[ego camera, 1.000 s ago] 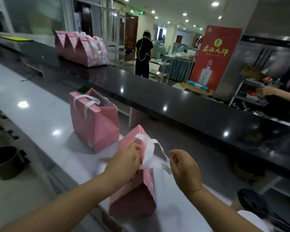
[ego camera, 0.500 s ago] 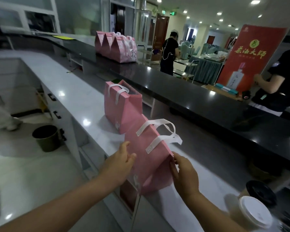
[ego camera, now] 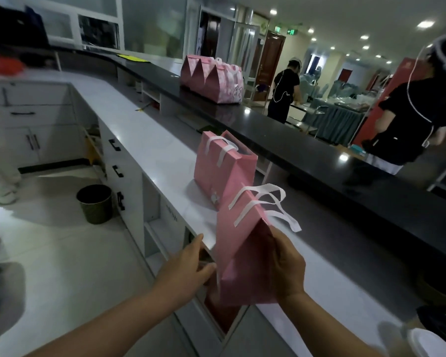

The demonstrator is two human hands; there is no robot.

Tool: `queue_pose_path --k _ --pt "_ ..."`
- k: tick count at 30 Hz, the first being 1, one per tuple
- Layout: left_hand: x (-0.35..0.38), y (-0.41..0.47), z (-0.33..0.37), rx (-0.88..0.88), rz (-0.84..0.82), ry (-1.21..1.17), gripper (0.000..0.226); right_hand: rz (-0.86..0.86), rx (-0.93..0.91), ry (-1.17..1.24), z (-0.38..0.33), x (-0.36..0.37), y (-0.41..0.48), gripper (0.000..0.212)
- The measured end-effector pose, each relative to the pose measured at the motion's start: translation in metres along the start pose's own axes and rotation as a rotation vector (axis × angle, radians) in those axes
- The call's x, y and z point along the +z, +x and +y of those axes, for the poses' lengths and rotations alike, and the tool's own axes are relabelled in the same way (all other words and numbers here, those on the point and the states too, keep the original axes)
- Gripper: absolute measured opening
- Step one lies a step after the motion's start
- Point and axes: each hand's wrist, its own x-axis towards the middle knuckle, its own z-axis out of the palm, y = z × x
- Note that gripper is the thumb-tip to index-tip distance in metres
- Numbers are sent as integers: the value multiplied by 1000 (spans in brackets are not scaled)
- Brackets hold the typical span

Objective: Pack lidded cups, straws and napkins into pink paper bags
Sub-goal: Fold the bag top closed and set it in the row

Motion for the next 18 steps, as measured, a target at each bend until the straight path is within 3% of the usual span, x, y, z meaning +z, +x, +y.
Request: queue_pose_path --k 6,12,18 --pt "-54 20 -67 57 -65 29 81 -12 -112 -39 -65 104 14 32" --pt "-146 61 -152 -60 214 -173 60 -87 -106 42 -139 256 31 31" --pt "-221 94 -219 -21 414 -223 49 -98 -147 130 -190 361 53 35"
